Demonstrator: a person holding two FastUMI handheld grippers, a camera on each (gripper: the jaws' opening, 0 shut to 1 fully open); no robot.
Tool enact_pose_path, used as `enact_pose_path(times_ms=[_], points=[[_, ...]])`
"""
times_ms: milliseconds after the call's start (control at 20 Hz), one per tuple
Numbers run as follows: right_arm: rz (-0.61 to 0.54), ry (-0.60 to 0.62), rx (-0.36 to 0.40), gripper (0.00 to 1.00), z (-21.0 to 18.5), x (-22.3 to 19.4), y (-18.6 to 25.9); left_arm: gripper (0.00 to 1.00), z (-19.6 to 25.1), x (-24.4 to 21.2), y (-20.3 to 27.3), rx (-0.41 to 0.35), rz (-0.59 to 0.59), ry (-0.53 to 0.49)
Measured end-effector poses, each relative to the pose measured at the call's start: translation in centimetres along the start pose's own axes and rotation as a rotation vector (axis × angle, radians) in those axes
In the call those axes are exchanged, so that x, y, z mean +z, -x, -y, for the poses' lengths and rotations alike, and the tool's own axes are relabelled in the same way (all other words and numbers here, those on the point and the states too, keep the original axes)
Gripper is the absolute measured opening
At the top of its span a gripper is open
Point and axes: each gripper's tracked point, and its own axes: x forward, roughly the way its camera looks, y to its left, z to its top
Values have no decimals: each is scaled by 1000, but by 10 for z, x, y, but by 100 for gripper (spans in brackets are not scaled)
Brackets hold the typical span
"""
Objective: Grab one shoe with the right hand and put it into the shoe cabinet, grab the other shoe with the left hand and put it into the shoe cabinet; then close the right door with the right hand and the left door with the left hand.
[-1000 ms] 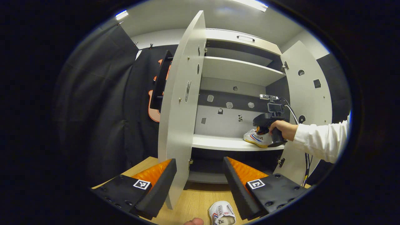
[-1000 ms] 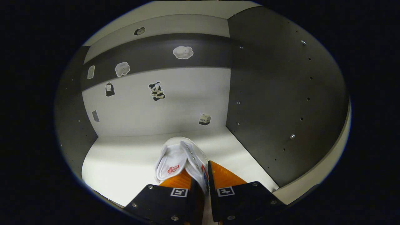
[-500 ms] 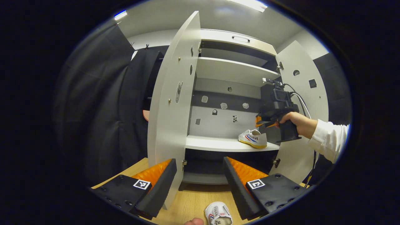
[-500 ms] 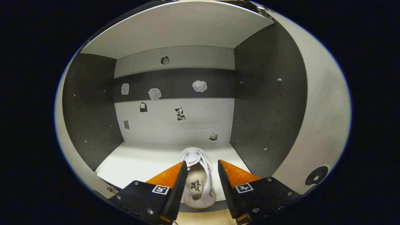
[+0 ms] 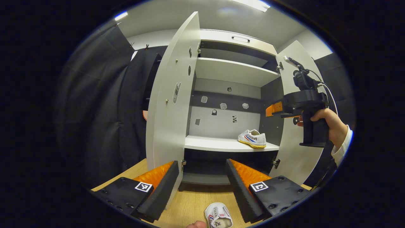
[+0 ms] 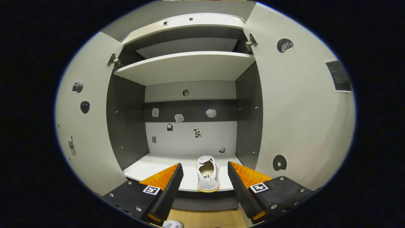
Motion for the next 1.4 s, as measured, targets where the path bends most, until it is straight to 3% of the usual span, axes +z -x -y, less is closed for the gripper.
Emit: enact_pose_path(times_ms=[500, 700, 750, 950, 1150, 1400], points=[[176, 57, -53, 90, 42, -55, 112, 96, 31, -45, 8, -73, -101, 7], [153, 69, -57, 91, 52, -103, 150, 99, 62, -126, 21, -268, -325, 47], [141, 66, -58, 91, 53, -113, 156, 97, 60, -148, 25, -280, -386, 53], [88, 72, -78, 91, 70, -144, 175, 97, 38, -230, 31, -202, -566, 12], [65, 50, -71, 91, 78, -149, 182, 98, 39, -276, 44, -205, -690, -22], [83, 53, -74, 90, 87, -139, 180, 98, 31, -320, 33, -167, -748, -62]])
